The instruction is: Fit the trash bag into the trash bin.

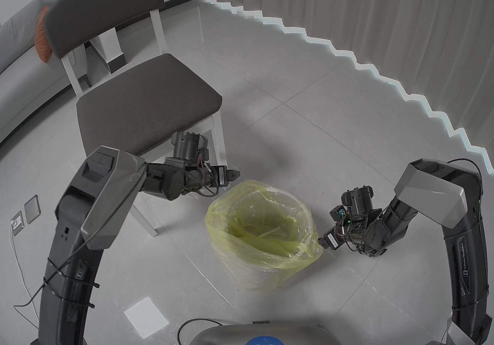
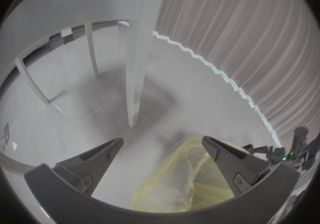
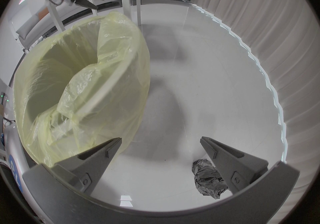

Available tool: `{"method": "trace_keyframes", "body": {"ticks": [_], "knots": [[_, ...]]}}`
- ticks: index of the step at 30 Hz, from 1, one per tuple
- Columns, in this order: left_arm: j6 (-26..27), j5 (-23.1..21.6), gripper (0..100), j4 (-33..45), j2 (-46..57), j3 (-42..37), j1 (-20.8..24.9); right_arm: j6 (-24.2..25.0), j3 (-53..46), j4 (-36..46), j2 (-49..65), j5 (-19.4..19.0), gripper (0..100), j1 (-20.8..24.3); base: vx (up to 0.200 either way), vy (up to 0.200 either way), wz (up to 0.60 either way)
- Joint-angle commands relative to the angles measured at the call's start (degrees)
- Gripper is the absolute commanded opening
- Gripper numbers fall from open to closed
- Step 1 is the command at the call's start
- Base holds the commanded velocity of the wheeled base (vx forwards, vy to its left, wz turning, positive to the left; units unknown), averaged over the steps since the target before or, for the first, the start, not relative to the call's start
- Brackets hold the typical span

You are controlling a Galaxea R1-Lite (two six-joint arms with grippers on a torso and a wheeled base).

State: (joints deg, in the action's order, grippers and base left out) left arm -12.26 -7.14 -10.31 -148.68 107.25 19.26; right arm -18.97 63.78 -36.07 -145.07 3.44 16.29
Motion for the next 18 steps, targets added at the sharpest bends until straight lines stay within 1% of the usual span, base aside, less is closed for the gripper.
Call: {"method": "trace_keyframes", "body": {"ticks": [1, 3, 5, 6, 7, 9, 10, 13, 18], "knots": [[-2.9, -2.2, 100, 0.6, 9.3, -8.8, -3.0, 0.1, -1.3, -0.1, 2.2, 0.0, 100, -0.6, 0.0, 0.0, 0.0], [-2.8, -2.1, 100, -0.1, 11.9, -13.9, -3.6, 0.2, -2.2, -0.1, 3.4, 0.0, 100, -0.6, 0.0, 0.0, 0.0], [-1.5, -2.1, 100, -2.3, 15.9, -21.5, -3.6, 0.2, -3.3, -0.4, 5.8, 0.0, 100, -0.3, 0.0, 0.0, 0.0], [-1.5, -2.1, 100, -2.3, 15.9, -21.5, -3.6, 0.2, -3.3, -0.4, 5.8, 0.0, 100, -0.3, 0.0, 0.0, 0.0], [0.5, -2.0, 100, -5.3, 18.9, -28.1, -3.5, 0.1, -4.0, -0.6, 8.0, 0.0, 100, 0.1, 0.0, 0.0, 0.0], [1.5, -1.9, 100, -7.8, 19.9, -31.3, -3.4, 0.2, -4.0, -0.5, 9.4, 0.0, 100, 0.8, 0.0, 0.0, 0.0], [1.9, -1.5, 100, -10.7, 20.5, -34.3, -3.2, 0.2, -4.1, -0.4, 10.8, 0.0, 100, 1.6, 0.0, 0.0, 0.0], [2.2, 0.9, 100, -16.0, 21.1, -39.4, -2.9, 0.2, -4.0, -0.1, 13.1, 0.3, 100, 3.2, 0.0, 0.0, 0.0], [6.8, 3.8, 100, -21.1, 23.1, -46.6, -2.0, 0.3, -1.2, 0.1, 13.1, 1.0, 100, 7.8, 0.0, 0.0, 0.0]]}}
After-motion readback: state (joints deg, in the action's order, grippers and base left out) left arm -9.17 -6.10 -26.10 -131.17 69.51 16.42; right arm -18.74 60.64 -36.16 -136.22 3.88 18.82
